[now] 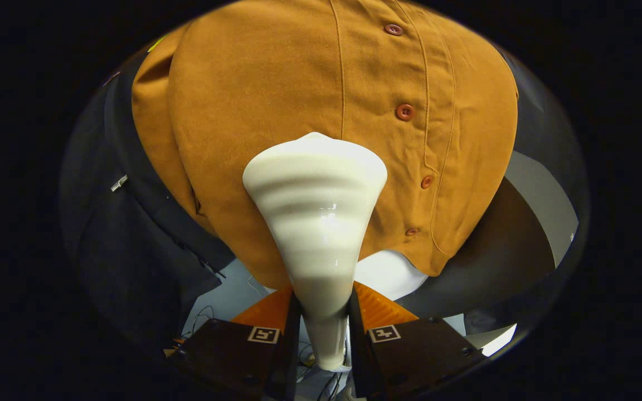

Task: Iron the clothes twice with a garment steamer, once on the left side and once on the right side.

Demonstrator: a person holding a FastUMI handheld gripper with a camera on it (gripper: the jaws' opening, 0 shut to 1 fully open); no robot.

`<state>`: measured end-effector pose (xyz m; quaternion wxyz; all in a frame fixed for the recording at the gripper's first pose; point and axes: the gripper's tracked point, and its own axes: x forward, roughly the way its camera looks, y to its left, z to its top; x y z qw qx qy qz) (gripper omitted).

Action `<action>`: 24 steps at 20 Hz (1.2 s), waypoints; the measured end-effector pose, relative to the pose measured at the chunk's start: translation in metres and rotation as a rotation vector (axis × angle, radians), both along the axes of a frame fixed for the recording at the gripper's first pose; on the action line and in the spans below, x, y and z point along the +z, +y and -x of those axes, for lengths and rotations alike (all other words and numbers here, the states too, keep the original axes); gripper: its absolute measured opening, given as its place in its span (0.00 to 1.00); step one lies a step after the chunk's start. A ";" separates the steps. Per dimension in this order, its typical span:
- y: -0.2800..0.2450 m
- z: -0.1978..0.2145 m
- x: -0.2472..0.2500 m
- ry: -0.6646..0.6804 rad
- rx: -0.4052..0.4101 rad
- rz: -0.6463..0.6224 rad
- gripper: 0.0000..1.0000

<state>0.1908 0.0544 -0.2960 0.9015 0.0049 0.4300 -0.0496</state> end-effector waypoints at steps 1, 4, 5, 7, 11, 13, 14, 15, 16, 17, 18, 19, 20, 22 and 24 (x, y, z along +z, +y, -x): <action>-0.001 0.004 0.001 -0.001 0.003 0.002 0.43; -0.006 0.014 0.018 -0.031 0.005 0.009 0.43; -0.009 0.015 0.027 -0.051 0.003 0.011 0.43; -0.017 0.015 0.052 -0.112 -0.006 0.008 0.43; -0.036 0.012 0.111 -0.265 -0.025 0.031 0.43; -0.045 0.012 0.136 -0.333 -0.029 0.048 0.43; -0.047 0.011 0.148 -0.358 -0.027 0.050 0.43; -0.051 0.011 0.161 -0.381 -0.027 0.053 0.43; -0.060 0.013 0.171 -0.404 -0.031 0.054 0.43; -0.066 0.014 0.182 -0.427 -0.032 0.056 0.43; -0.071 0.017 0.196 -0.452 -0.031 0.060 0.43; -0.075 0.017 0.209 -0.479 -0.028 0.063 0.43; -0.077 0.019 0.219 -0.510 -0.026 0.063 0.43; -0.084 0.022 0.242 -0.581 -0.029 0.063 0.43; -0.092 0.027 0.262 -0.643 -0.030 0.066 0.43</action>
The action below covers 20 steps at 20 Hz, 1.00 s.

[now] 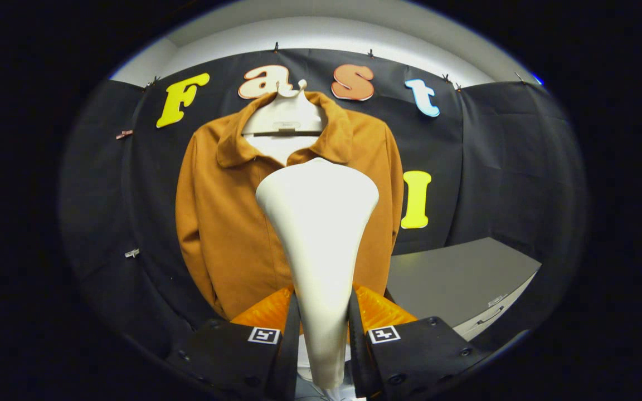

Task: Iron the clothes twice with a garment steamer, once on the left side and once on the right side.

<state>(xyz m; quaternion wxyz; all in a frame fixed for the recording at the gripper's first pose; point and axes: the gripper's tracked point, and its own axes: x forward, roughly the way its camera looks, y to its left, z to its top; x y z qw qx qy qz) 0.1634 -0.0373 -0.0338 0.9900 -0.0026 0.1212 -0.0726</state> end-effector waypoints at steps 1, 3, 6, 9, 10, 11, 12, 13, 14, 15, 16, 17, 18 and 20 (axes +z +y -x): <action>-0.003 0.002 0.008 -0.030 0.000 0.003 0.43; -0.009 0.004 0.023 -0.087 0.002 0.009 0.43; -0.014 0.008 0.037 -0.145 0.021 0.027 0.43; -0.020 0.008 0.042 -0.167 0.026 0.038 0.43; -0.020 0.008 0.043 -0.172 0.029 0.037 0.43; -0.021 0.008 0.044 -0.179 0.034 0.035 0.43; -0.021 0.008 0.044 -0.183 0.037 0.034 0.42; -0.023 0.007 0.045 -0.185 0.037 0.035 0.42; -0.025 0.006 0.046 -0.190 0.035 0.038 0.42; -0.026 0.007 0.047 -0.193 0.035 0.040 0.43; -0.026 0.007 0.048 -0.199 0.036 0.042 0.43; -0.026 0.007 0.048 -0.202 0.037 0.042 0.43; -0.027 0.007 0.049 -0.207 0.038 0.042 0.43; -0.027 0.006 0.050 -0.208 0.038 0.040 0.42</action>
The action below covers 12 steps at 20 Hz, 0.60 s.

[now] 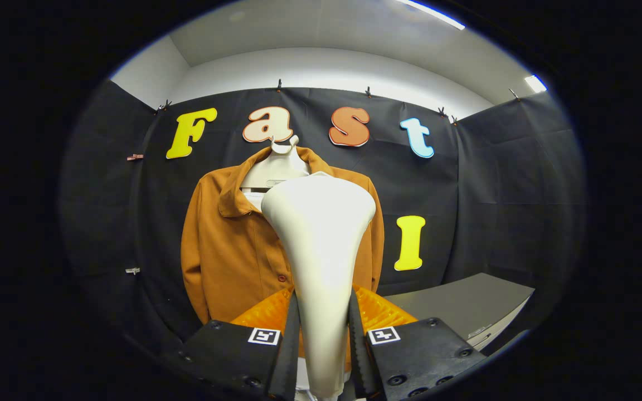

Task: Iron the clothes twice with a garment steamer, once on the left side and once on the right side.

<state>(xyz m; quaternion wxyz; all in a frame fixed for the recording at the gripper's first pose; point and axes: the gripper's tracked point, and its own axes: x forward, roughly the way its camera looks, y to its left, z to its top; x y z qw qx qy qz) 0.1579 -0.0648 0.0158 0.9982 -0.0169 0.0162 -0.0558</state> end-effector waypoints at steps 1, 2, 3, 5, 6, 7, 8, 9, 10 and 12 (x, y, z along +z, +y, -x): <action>0.000 0.000 0.000 0.001 -0.001 -0.002 0.42; -0.001 0.000 0.001 0.002 -0.002 -0.002 0.42; -0.001 0.000 0.000 0.002 -0.004 -0.003 0.42; -0.003 0.000 0.001 0.004 -0.009 -0.004 0.42; -0.003 0.000 0.001 0.006 -0.010 -0.004 0.42; -0.003 0.001 0.000 0.007 -0.010 -0.007 0.42; -0.004 0.001 0.001 0.008 -0.011 -0.008 0.42; -0.004 0.002 0.001 0.008 -0.012 -0.010 0.42; -0.005 0.002 0.001 0.008 -0.013 -0.013 0.42; -0.005 0.002 0.001 0.005 -0.015 -0.015 0.42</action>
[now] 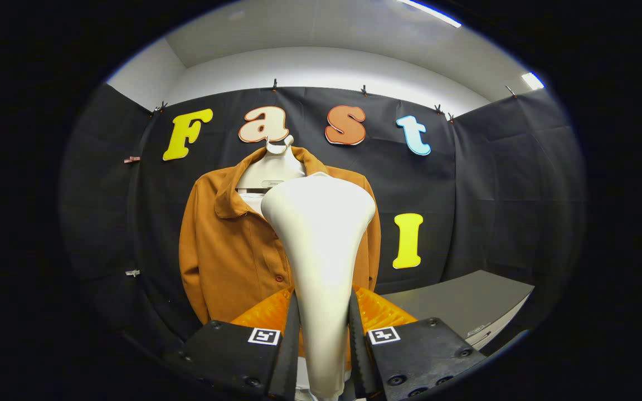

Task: Iron the clothes twice with a garment steamer, once on the left side and once on the right side.

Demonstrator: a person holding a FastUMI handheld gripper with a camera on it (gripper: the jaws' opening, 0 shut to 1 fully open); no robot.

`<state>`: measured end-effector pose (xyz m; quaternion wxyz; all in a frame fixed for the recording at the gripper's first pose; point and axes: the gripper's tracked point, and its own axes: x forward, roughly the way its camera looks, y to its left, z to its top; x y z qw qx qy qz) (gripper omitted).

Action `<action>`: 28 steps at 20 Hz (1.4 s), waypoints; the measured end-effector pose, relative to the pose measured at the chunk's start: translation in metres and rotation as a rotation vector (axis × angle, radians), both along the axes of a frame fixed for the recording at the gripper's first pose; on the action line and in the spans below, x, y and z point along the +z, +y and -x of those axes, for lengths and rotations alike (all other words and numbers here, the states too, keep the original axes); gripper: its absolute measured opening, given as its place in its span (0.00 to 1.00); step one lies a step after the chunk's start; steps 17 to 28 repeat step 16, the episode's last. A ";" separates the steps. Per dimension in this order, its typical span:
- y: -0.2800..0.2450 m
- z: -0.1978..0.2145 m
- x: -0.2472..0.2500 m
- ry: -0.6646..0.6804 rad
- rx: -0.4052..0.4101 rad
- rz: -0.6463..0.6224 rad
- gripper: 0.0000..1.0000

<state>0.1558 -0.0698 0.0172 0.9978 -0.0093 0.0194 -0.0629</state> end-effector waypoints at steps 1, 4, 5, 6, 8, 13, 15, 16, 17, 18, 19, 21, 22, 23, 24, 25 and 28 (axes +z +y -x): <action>0.000 0.000 0.001 -0.001 -0.001 0.000 0.42; 0.001 -0.001 0.000 0.002 0.003 -0.001 0.42; 0.001 -0.001 0.001 0.001 0.005 0.001 0.42; 0.002 -0.001 0.001 0.000 0.006 0.003 0.42; 0.003 -0.002 0.001 0.000 0.008 0.007 0.42; 0.004 -0.004 0.000 0.002 0.010 0.006 0.42; 0.005 -0.005 0.000 0.000 0.009 0.010 0.42; 0.005 -0.005 0.001 -0.001 0.009 0.010 0.42; 0.005 -0.005 0.001 -0.001 0.009 0.010 0.42; 0.005 -0.005 0.001 -0.001 0.009 0.010 0.42; 0.005 -0.005 0.001 -0.001 0.009 0.010 0.42; 0.005 -0.005 0.001 -0.001 0.009 0.010 0.42; 0.005 -0.005 0.001 -0.001 0.009 0.010 0.42; 0.005 -0.005 0.001 -0.001 0.009 0.010 0.42; 0.005 -0.005 0.001 -0.001 0.009 0.010 0.42; 0.005 -0.005 0.001 -0.001 0.009 0.010 0.42; 0.005 -0.005 0.001 -0.001 0.009 0.010 0.42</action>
